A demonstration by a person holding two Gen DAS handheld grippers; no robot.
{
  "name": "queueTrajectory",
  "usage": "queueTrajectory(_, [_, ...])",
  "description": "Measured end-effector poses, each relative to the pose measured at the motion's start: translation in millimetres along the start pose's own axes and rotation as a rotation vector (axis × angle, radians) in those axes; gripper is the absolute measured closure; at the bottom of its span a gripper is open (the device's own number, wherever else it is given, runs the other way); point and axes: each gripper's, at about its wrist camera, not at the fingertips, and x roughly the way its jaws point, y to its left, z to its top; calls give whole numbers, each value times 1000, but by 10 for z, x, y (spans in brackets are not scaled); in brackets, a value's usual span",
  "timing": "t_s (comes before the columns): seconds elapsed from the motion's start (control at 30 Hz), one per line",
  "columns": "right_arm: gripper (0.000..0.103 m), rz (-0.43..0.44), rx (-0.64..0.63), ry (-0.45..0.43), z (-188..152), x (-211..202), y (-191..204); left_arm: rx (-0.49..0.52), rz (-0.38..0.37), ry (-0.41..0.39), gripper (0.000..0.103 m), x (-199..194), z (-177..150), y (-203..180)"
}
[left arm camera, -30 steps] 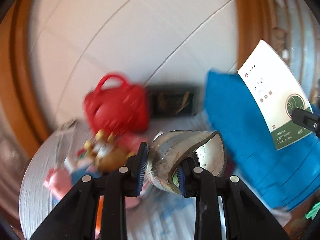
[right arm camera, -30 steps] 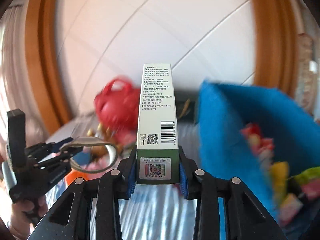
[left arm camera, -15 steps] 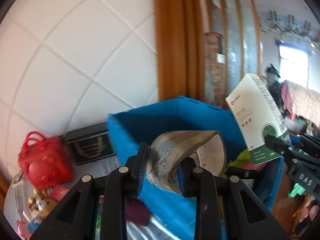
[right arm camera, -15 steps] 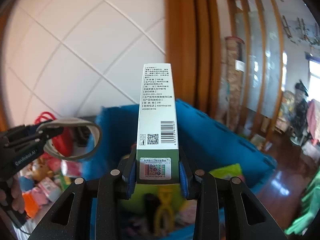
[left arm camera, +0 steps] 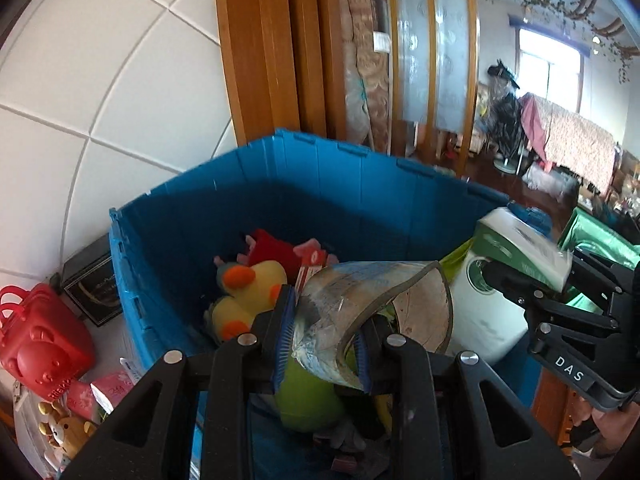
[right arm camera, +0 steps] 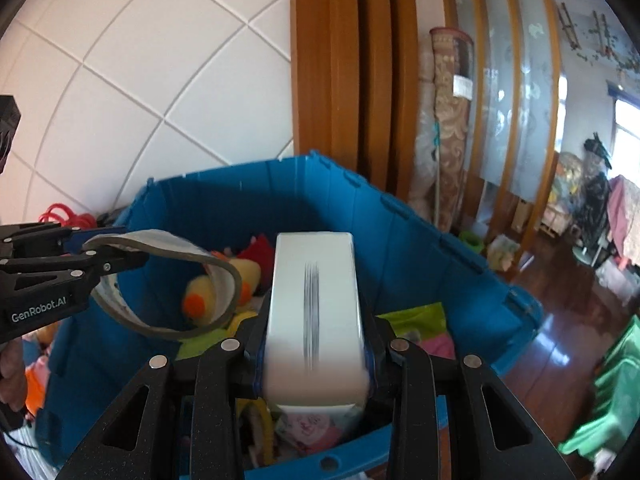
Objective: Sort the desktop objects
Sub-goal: 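Carry the tape roll and white-green box into the blue crate and release them, then move both open tools back over the pile on the bed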
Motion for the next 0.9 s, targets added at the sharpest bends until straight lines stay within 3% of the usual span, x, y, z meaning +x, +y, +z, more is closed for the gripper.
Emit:
queueTrajectory(0.3, [69,29,-11,-1,78,131,-80,-21,54,65,76,173,55,-14])
queueTrajectory(0.33, [68,32,-14,-9,108,150,-98,-30,67,72,72,192,73,4])
queueTrajectory(0.37, [68,35,-16,-17,141,165,-111,-35,74,79,61,204,79,17])
queueTrajectory(0.4, [62,37,-16,-23,169,175,-115,-39,82,90,54,221,80,32])
queueTrajectory(0.43, [41,35,-17,-24,196,189,-115,-36,87,103,40,235,77,35])
queueTrajectory(0.47, [28,32,-19,-24,208,195,-103,-33,86,105,30,228,69,42])
queueTrajectory(0.5, [12,24,-23,-26,215,202,-92,-29,91,98,27,209,67,40])
queueTrajectory(0.57, [11,7,-44,-25,213,201,-54,-15,125,81,24,161,54,25])
queueTrajectory(0.63, [1,-4,-60,-10,195,210,-20,-11,123,92,24,157,40,28])
queueTrajectory(0.9, [0,-9,-91,69,31,175,51,-3,103,115,24,70,-114,38])
